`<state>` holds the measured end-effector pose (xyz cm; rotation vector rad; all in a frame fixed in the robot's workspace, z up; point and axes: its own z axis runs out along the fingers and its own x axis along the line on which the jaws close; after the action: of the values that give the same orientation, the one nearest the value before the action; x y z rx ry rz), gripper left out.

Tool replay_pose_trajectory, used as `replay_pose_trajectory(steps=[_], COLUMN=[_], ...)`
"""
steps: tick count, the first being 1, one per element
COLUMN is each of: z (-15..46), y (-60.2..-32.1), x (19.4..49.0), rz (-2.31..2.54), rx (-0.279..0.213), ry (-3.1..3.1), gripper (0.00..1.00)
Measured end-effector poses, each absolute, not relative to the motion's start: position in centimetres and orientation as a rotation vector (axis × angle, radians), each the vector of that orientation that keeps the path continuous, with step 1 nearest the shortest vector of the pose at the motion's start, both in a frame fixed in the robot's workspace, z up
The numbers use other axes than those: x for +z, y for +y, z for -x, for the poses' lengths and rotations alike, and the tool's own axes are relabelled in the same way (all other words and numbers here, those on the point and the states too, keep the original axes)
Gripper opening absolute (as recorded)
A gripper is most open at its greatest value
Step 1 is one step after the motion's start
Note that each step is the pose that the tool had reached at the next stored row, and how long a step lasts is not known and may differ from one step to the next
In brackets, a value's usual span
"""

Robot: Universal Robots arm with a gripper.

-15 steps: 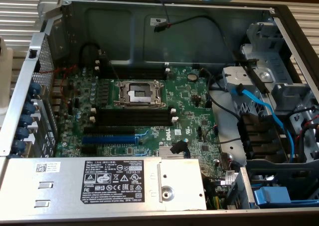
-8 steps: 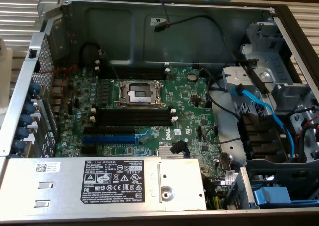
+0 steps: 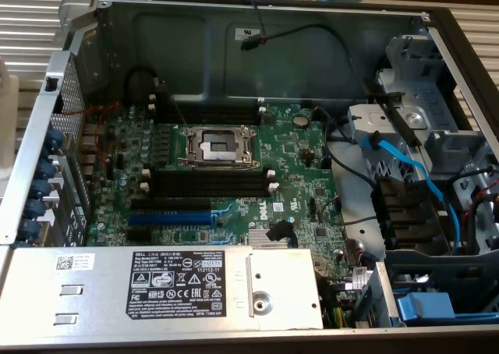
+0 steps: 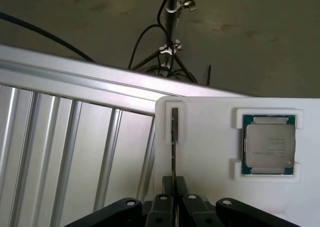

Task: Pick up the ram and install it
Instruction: 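Pick up the ram and move it above insertion slot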

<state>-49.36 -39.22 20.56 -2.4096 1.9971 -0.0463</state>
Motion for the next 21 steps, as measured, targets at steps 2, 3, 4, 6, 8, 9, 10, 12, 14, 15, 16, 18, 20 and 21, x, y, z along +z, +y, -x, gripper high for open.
replay_pose_trajectory(steps=[2,3,4,6,8,9,10,12,14,15,16,18,20,21], z=[49.4,49.4,49.4,49.4,49.4,49.4,49.4,49.4,49.4,49.4,49.4,49.4,49.4,49.4], y=[-39.2,-39.2,-39.2,-39.1,-39.1,-39.1,-39.0,-39.0,-38.9,-38.9,-38.8,-38.6,-38.3,-38.1], x=[20.8,21.0,21.1,21.4,21.8,22.0,22.3,22.8,23.2,23.4,23.6,24.0,24.3,24.5], rz=[2.410,2.411,2.411,2.412,2.412,2.413,2.413,2.414,2.415,2.416,2.416,2.417,2.418,2.418], rx=[-0.044,-0.043,-0.043,-0.041,-0.040,-0.039,-0.038,-0.036,-0.033,-0.032,-0.030,-0.028,-0.027,-0.026], ry=[1.998,1.998,1.998,1.999,1.999,1.999,2.000,2.001,2.001,2.002,2.002,2.003,2.004,2.004], gripper=[0.13,0.13,0.13,0.13,0.13,0.13,0.13,0.13,0.13,0.13,0.13,0.13,0.13,0.13])
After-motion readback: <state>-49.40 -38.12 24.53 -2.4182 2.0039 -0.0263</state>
